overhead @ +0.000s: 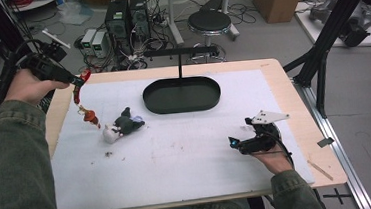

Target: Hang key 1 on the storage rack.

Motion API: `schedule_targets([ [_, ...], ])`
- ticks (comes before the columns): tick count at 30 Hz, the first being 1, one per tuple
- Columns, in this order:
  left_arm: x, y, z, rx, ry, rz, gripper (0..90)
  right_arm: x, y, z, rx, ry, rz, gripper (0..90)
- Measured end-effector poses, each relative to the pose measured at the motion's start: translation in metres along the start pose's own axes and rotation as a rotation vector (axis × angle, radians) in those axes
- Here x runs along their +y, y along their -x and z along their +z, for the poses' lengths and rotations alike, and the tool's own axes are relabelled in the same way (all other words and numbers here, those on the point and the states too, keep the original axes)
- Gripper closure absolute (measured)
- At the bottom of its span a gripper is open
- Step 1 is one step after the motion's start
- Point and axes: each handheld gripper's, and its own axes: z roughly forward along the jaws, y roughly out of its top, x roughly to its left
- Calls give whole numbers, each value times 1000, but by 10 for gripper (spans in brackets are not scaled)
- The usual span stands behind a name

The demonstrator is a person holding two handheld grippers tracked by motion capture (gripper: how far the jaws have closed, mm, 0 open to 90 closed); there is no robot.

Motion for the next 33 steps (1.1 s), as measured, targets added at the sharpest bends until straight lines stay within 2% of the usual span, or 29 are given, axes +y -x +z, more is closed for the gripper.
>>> schedule_targets([
  [9, 26, 17, -11, 32, 13, 29, 749, 1, 2, -3, 2, 22, 9, 5],
  [12, 40, 27, -13, 22, 37, 39, 749, 1, 2, -3, 3, 28, 12, 5],
  [15, 48, 32, -12, 21, 44, 51, 749, 1, 2, -3, 5, 27, 15, 5],
  [16, 55, 38, -9, 12, 50, 58, 749, 1, 3, -3, 3, 32, 15, 5],
  [20, 67, 45, -1, 5, 43, 53, 749, 1, 2, -4, 6, 36, 19, 5],
  [23, 80, 55, 6, -21, 69, 52, 749, 1, 3, -4, 7, 35, 19, 5],
  [30, 105, 74, 19, -27, 57, 72, 749, 0, 4, -6, 5, 43, 28, 5],
  [33, 109, 77, 21, -34, 58, 68, 749, 0, 4, -6, 7, 41, 27, 5],
])
